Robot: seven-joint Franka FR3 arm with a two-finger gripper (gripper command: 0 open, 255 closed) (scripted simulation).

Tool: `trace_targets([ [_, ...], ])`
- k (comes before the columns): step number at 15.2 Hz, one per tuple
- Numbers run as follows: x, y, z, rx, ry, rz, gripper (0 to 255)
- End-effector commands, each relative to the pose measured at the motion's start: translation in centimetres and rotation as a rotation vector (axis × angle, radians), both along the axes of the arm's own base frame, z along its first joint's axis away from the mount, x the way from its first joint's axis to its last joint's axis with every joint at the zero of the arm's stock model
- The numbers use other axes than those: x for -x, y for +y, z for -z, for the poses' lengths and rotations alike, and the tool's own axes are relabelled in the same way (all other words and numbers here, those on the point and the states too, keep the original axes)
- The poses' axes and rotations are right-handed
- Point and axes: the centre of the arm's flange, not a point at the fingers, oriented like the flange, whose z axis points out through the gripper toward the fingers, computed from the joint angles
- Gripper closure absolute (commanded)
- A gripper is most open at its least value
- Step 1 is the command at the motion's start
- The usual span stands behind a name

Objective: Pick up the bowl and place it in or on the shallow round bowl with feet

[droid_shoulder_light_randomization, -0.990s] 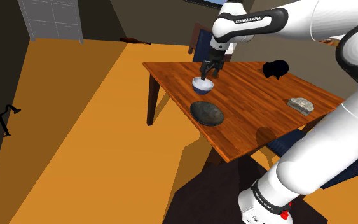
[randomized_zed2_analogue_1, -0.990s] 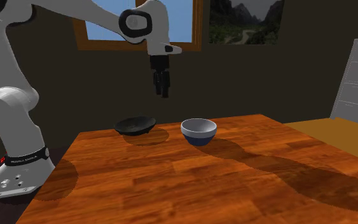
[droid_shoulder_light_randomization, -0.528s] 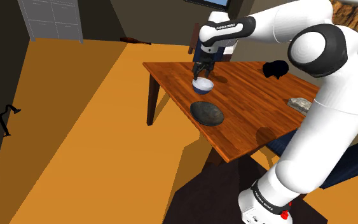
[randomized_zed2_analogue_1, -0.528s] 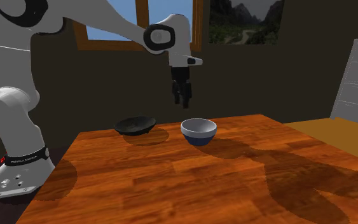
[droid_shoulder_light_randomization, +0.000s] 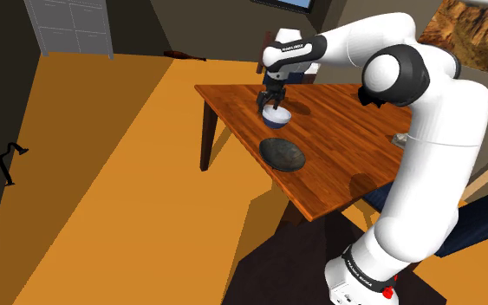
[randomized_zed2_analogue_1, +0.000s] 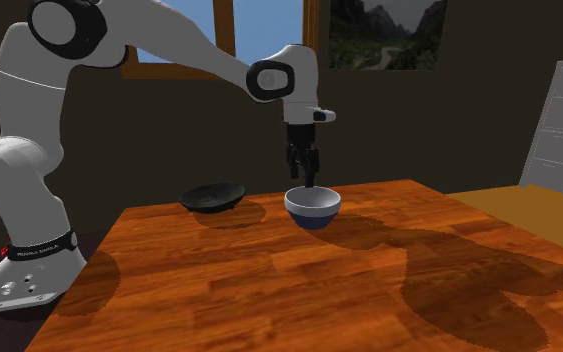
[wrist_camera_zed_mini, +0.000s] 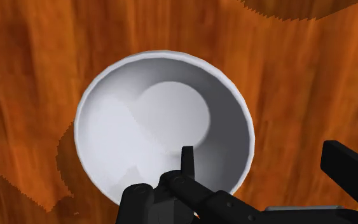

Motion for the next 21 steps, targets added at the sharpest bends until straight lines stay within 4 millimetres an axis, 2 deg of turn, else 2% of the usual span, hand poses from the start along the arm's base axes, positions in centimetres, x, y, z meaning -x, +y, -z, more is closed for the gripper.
trace_targets([
  [1, -0.1, -0.1, 1.06, 0.0, -0.001, 0.0, 0],
  [3, -0.1, -0.15, 1.89, 0.0, -0.001, 0.0, 0],
  [11, -0.11, -0.15, 1.89, 0.0, 0.0, 0.0, 0],
  [12, -0.11, -0.15, 1.89, 0.0, 0.0, 0.0, 255],
  [21, -0.11, -0.15, 1.89, 0.0, -0.001, 0.0, 255],
])
